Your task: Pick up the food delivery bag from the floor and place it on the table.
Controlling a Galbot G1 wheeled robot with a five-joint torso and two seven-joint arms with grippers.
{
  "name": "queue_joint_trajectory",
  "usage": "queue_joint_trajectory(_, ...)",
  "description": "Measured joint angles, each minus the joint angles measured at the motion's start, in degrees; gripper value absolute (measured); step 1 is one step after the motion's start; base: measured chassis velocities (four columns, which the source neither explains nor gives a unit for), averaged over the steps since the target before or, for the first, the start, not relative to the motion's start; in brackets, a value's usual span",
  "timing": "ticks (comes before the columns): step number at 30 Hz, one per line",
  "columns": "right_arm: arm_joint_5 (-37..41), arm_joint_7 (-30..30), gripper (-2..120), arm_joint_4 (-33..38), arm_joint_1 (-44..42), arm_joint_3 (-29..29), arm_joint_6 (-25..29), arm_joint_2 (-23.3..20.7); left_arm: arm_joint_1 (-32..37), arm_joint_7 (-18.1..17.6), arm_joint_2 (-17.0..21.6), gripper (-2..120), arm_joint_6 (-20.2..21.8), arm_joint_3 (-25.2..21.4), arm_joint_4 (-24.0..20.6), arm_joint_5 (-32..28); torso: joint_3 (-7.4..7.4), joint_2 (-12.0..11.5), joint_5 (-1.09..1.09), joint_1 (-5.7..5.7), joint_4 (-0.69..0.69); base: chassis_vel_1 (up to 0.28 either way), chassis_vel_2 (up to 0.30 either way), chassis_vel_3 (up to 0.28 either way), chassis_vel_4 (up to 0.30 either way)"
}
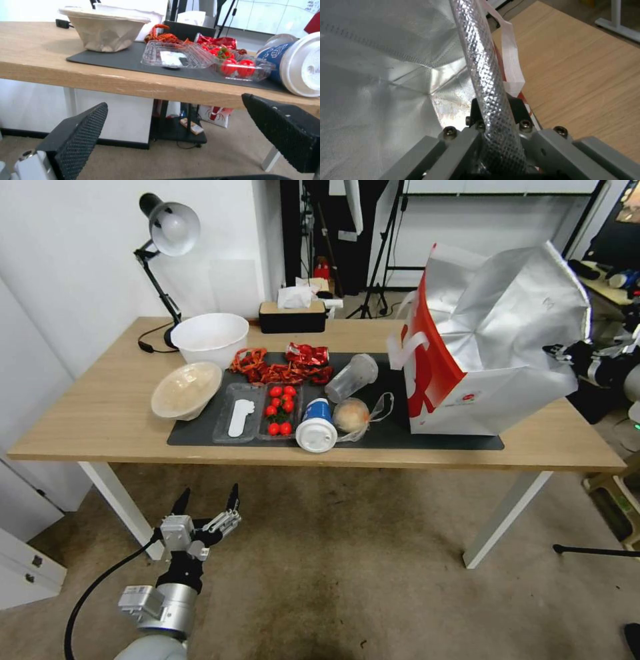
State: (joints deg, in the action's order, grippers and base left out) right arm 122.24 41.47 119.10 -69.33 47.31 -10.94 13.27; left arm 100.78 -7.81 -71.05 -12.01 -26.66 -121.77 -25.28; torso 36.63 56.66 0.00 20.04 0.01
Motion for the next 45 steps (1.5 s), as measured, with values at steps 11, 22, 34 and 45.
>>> queue_joint_trajectory(11,-5.02,-6.78,22,-1.36,-1.64,-0.03,0.08,-0.41,0.65,0.01,-0.26,100,0.18,0.0,-0.62,0.03,0.0,0.0,0.0,0.0,0.0,0.0,0.0,0.0,0.0)
queue_joint_trajectory(22,-9.96,-10.76,59,-3.47,-1.91,-0.93,1.6,-1.5,0.89,0.01,-1.02,100,0.41,-0.04,-0.74,0.7,0.0,0.0,0.0,0.0,0.0,0.0,0.0,0.0,0.0)
queue_joint_trajectory(34,-18.02,-14.55,99,-3.23,-4.75,-0.67,3.97,-1.52,2.46,0.84,-1.61,100,0.5,-0.3,-2.24,1.37,0.0,0.0,0.01,0.0,0.0,0.0,0.0,0.0,0.0)
queue_joint_trajectory(45,-30.19,-19.02,100,-2.26,-5.73,-1.58,10.38,-1.15,3.16,0.67,-2.02,100,-0.78,-0.68,-2.84,1.81,0.0,0.0,-0.01,0.0,0.0,0.0,0.0,0.0,0.0)
